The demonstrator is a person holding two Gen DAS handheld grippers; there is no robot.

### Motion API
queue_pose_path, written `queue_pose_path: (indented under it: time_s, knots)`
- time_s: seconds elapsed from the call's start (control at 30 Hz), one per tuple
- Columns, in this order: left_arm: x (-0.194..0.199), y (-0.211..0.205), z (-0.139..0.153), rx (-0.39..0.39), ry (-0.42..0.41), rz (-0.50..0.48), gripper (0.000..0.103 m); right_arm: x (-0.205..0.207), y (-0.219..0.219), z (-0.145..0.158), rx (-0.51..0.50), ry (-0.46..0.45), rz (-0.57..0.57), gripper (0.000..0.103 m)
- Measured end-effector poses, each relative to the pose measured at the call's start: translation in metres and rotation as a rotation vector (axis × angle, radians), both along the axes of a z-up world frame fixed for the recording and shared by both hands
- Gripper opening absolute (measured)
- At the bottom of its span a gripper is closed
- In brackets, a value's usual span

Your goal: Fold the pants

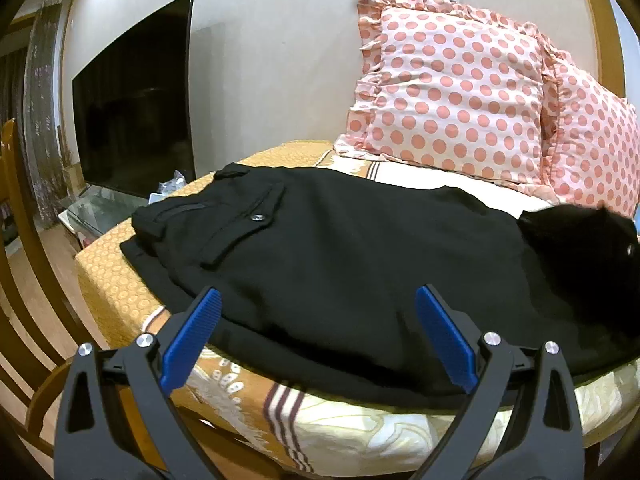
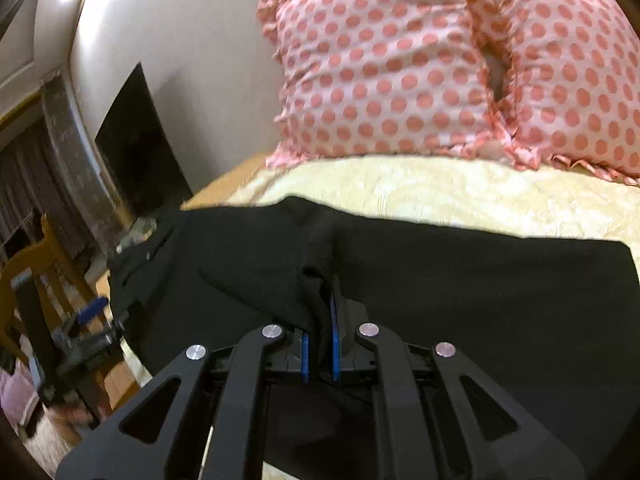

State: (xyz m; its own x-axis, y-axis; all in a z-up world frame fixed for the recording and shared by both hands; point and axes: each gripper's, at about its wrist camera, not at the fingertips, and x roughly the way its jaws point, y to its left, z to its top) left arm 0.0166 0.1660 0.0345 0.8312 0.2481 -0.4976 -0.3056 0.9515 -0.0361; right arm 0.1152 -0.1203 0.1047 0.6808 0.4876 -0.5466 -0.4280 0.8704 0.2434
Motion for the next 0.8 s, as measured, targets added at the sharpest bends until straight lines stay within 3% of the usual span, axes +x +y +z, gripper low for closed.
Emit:
queue_pose_path:
  time_s: [0.07,0.2,0.27,0.3,0.33,0.4,0.47,0.53,0.63,0.7,0.8]
  knots:
    - [0.000,-0.002,-0.001,-0.006,0.002,-0.008,0.098,-0.005,0.015,-0.003,-0.015,0.004,0.035,0.008]
    - [-0.001,-0.002,-0.001,0.011,0.004,-0.004,0.098,-0.028,0.055,-0.025,-0.210,-0.005,0.153,0.011]
    - [-0.004,0.003,0.001,0.006,-0.002,0.005,0.098,-0.039,0.062,-0.034,-0.261,-0.003,0.196,0.028]
    - [-0.006,0.006,0.002,0.003,-0.006,0.013,0.098,-0.046,0.062,-0.037,-0.259,0.002,0.243,0.043]
    - [-0.007,0.008,0.003,0.002,-0.009,0.019,0.098,-0.050,0.060,-0.037,-0.236,0.005,0.274,0.064]
    - [-0.009,0.015,0.006,0.003,-0.018,0.042,0.098,-0.059,0.052,-0.031,-0.149,0.010,0.337,0.080]
    - [-0.010,0.021,0.008,-0.001,-0.022,0.060,0.098,-0.064,0.044,-0.021,-0.087,-0.017,0.357,0.079]
    - [-0.011,0.030,0.009,-0.016,-0.025,0.082,0.098,-0.067,0.034,-0.008,-0.030,-0.087,0.326,0.070]
    - [-0.013,0.040,0.011,-0.036,-0.027,0.113,0.098,-0.055,0.026,0.000,-0.073,-0.161,0.139,0.063]
    - [-0.014,0.047,0.012,-0.039,-0.023,0.134,0.098,-0.040,0.027,-0.004,-0.144,-0.152,0.028,0.063]
    - [-0.016,0.055,0.013,-0.036,-0.017,0.154,0.098,-0.024,0.037,-0.018,-0.180,-0.062,0.021,0.062]
